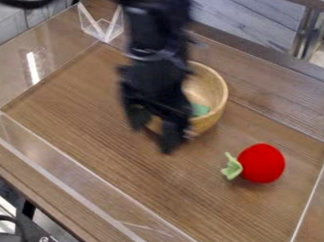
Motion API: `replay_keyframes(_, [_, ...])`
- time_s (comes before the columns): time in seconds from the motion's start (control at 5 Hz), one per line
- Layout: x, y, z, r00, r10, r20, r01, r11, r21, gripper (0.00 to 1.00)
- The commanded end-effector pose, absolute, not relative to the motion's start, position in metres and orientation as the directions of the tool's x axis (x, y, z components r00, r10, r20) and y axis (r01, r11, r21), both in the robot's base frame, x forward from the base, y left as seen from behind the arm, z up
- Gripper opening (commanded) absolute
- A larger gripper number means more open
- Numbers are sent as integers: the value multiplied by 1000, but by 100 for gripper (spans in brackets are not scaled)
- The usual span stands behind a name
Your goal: Move the red fruit to the right
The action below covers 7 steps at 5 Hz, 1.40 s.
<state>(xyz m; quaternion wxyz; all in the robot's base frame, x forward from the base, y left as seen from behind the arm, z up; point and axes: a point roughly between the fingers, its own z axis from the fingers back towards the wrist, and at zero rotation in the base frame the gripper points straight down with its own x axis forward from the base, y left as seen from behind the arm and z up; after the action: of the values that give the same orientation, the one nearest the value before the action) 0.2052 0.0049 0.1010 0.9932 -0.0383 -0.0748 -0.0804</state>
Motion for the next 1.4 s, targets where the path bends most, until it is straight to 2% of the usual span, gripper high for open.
replay_keyframes(0.0, [198,-5,86,973,-96,210,112,992,-64,100])
replay_keyframes(0.2, [205,-15,71,975,-64,211,74,996,-40,100])
replay_keyframes(0.6, [229,-9,76,979,4,202,2,1000,-26,100])
replay_keyframes(1.0, [224,-8,72,980,75,185,-71,997,-28,100])
replay_keyframes(1.2, [224,-7,68,984,36,174,-31,999,-29,100])
